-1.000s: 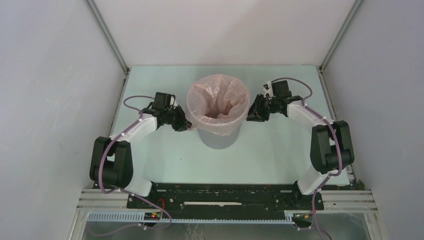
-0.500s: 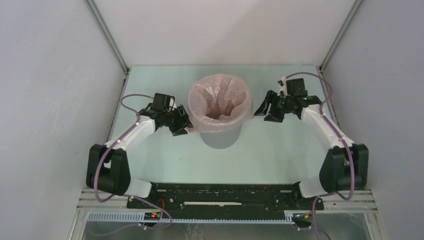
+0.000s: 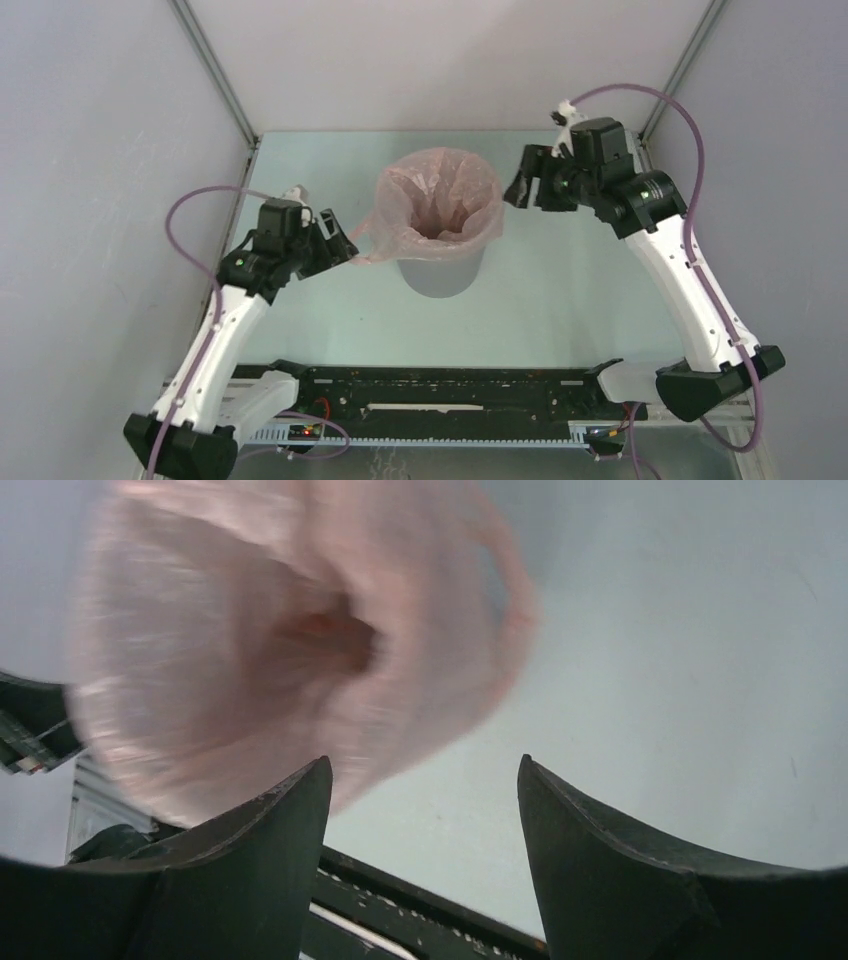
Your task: Put the trash bags into the trash bin
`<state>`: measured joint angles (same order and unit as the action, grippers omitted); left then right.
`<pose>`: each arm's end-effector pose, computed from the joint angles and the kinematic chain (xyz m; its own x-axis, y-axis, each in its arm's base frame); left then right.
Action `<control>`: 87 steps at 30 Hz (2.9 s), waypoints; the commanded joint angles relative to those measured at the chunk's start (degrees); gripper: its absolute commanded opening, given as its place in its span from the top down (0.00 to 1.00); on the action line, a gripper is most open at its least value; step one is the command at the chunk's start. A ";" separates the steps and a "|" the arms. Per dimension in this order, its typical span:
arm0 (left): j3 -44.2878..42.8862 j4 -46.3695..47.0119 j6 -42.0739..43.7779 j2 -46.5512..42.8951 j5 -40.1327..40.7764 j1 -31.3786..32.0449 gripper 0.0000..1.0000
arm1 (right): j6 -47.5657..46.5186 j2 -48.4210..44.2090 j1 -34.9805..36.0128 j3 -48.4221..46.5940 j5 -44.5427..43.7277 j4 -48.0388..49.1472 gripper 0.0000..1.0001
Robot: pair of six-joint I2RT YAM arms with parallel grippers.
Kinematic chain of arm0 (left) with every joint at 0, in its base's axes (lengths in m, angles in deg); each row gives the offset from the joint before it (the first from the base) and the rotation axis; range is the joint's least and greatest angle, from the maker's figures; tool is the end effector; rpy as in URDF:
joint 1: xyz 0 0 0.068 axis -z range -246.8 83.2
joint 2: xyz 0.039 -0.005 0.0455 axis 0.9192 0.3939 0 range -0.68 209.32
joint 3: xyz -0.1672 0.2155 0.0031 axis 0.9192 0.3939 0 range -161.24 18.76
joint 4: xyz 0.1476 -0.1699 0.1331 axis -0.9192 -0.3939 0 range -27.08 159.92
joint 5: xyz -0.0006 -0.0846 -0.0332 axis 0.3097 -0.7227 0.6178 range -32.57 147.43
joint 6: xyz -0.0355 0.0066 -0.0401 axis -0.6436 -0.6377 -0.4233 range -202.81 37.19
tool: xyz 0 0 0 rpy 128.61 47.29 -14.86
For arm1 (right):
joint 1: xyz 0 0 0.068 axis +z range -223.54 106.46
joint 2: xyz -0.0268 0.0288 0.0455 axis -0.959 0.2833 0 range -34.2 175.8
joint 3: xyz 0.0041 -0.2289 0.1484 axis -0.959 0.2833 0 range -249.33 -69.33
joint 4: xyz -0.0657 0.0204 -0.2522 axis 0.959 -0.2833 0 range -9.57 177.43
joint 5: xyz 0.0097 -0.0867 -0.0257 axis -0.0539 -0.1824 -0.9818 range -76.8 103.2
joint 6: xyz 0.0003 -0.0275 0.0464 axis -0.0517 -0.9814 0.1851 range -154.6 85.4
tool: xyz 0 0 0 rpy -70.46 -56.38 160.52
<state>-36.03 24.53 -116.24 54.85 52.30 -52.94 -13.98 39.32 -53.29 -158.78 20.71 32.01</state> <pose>0.1857 -0.0492 0.3090 -0.7487 -0.3804 -0.5429 -0.1363 0.8898 -0.4356 0.2316 0.0904 0.4220 -0.7126 0.1093 -0.6930 -0.1995 0.9154 0.3496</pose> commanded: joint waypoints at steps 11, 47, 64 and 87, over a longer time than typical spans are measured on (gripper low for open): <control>-11.74 -8.78 -3.85 -6.49 8.60 0.33 0.22 | 2.86 26.15 21.64 -31.68 -6.41 -3.49 0.26; 9.01 19.70 -7.19 20.22 -19.75 4.61 0.66 | -6.75 39.59 21.63 -19.38 -29.33 34.82 0.56; 2.37 15.49 -6.14 17.45 -19.12 4.61 0.62 | -3.30 33.00 19.12 -16.74 -21.12 14.06 0.38; -3.58 9.27 -3.37 15.66 -16.92 4.59 0.55 | -2.10 37.01 20.97 -15.63 -22.14 19.47 0.40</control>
<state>-36.24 34.67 -120.83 70.89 35.43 -48.45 -15.05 74.72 -31.57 -173.97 -1.19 48.77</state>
